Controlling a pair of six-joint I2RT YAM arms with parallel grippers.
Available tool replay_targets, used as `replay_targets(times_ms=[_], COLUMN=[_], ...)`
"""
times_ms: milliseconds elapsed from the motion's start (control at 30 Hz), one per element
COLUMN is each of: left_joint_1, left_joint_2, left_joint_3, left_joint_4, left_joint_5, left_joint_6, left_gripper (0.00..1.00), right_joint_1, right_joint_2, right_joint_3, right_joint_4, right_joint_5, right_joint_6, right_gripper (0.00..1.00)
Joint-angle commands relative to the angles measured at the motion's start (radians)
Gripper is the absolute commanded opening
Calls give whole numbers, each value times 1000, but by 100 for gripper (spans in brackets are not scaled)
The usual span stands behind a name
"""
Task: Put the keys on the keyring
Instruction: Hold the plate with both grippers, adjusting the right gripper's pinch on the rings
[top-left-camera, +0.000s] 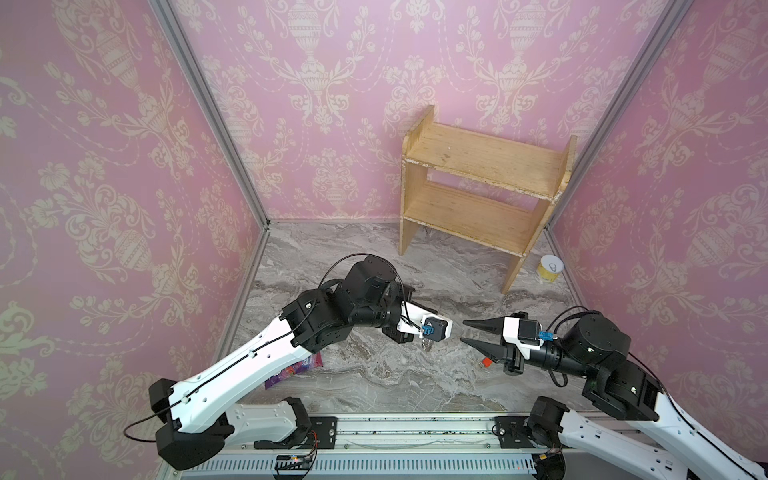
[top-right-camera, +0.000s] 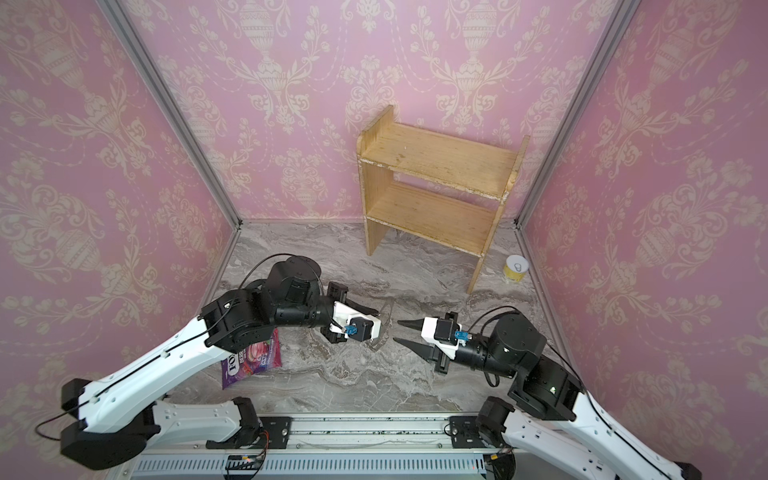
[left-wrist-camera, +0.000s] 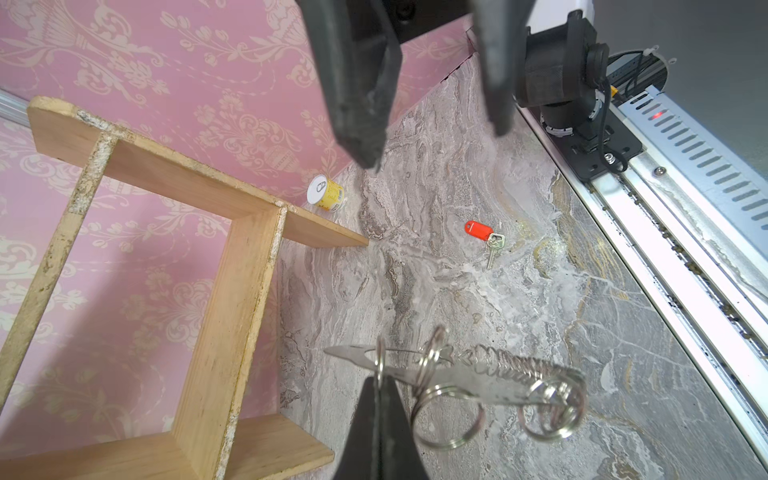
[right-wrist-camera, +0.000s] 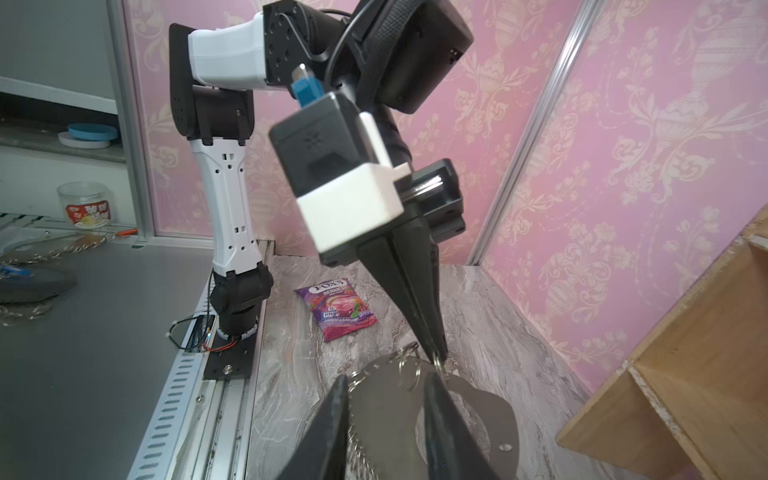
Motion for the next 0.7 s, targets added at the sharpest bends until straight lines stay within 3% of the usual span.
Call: replay_targets(times_ms=[0, 133, 300, 533, 667], left_joint_1=[-9, -11, -11, -28, -38], left_joint_2=[1, 1, 0, 4, 1], left_joint_3=[38, 36, 30, 35, 44], left_joint_4=[19, 12, 4, 2, 8], left_joint_5=[-9, -22, -11, 7, 18], left_joint_6=[18, 25, 28, 44, 40], left_gripper=[0, 0, 0, 0, 0], right_joint_1=[19, 26, 25, 26, 25], right_joint_2=[29, 0, -142, -104, -44], right_joint_3=[41, 77, 21, 13, 11], right_joint_4=[-59, -144, -36, 42, 66], right_joint_5=[-47, 23, 175, 307, 309], right_joint_6=[-17, -39, -34, -66, -87], right_gripper=[37, 37, 36, 25, 24])
